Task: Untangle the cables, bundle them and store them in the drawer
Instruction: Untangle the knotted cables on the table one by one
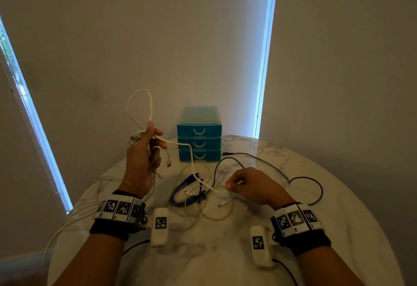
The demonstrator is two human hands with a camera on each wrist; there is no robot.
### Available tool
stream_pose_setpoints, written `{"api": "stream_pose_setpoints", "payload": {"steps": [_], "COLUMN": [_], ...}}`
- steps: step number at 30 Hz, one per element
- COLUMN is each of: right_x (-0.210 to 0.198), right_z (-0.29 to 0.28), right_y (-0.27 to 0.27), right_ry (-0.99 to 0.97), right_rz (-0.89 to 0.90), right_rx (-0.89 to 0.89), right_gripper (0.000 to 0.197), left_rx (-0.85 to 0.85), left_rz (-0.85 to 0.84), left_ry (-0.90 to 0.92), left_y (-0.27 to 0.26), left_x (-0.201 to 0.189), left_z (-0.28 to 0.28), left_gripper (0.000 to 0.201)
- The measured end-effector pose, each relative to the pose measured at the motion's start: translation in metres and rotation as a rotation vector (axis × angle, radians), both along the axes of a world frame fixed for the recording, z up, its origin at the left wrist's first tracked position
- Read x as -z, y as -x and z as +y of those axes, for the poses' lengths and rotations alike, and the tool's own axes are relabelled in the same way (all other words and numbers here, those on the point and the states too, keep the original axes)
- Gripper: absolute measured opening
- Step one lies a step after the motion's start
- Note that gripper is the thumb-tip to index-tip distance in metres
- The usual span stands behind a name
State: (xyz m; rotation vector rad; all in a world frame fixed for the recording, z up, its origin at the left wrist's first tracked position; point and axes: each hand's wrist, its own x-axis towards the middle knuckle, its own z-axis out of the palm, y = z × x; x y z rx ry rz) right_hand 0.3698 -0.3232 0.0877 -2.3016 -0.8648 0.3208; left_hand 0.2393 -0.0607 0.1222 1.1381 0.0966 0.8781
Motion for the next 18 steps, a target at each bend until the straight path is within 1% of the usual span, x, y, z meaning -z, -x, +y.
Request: {"api": "stream_pose_setpoints", "payload": {"steps": [2, 3, 4, 5, 7, 9, 11, 13, 14, 16, 18], "right_x": [-0.003, -0.003, -0.004, -0.005, -0.011, -0.018, -0.020, -0.020, -0.019, -0.016, -0.010], "right_z": [-0.001, -0.001, -0.001, 0.000, -0.002, -0.004, -0.005, -0.001, 0.003, 0.012, 0.024], "right_y": [0.004, 0.004, 0.005, 0.005, 0.005, 0.007, 0.009, 0.011, 0.012, 0.018, 0.027], "right_ry": [0.063, 0.042, -0.024, -0.131, -0.430, -0.732, -0.896, -0.948, -0.949, -0.891, -0.761], "right_rz": [-0.013, -0.024, -0.054, -0.106, -0.181, -0.112, 0.001, 0.086, 0.111, 0.109, 0.046], "right_rx": [-0.025, -0.016, 0.012, 0.067, 0.234, 0.322, 0.313, 0.269, 0.230, 0.131, 0.026], "right_gripper": [0.008, 0.011, 0.013, 0.016, 0.018, 0.016, 0.012, 0.008, 0.009, 0.021, 0.032], "left_rx": [-0.001, -0.001, 0.001, 0.003, 0.000, -0.002, 0.002, 0.019, 0.037, 0.100, 0.174], "left_rz": [0.001, 0.001, 0.000, -0.001, 0.002, 0.003, 0.009, 0.037, 0.064, 0.139, 0.221], "left_ry": [0.003, 0.006, 0.006, 0.004, 0.001, -0.002, -0.019, -0.052, -0.073, -0.110, -0.143], "left_y": [0.000, 0.001, 0.001, 0.001, 0.001, 0.001, 0.001, 0.000, 0.000, 0.001, 0.002], "left_x": [0.000, -0.001, -0.001, -0.001, -0.001, 0.000, 0.000, -0.001, -0.001, -0.002, -0.002], "left_z": [0.000, -0.001, -0.001, -0.001, -0.001, -0.001, -0.002, -0.006, -0.008, -0.013, -0.017], "left_gripper": [0.038, 0.038, 0.038, 0.038, 0.038, 0.038, 0.038, 0.038, 0.038, 0.037, 0.036]}}
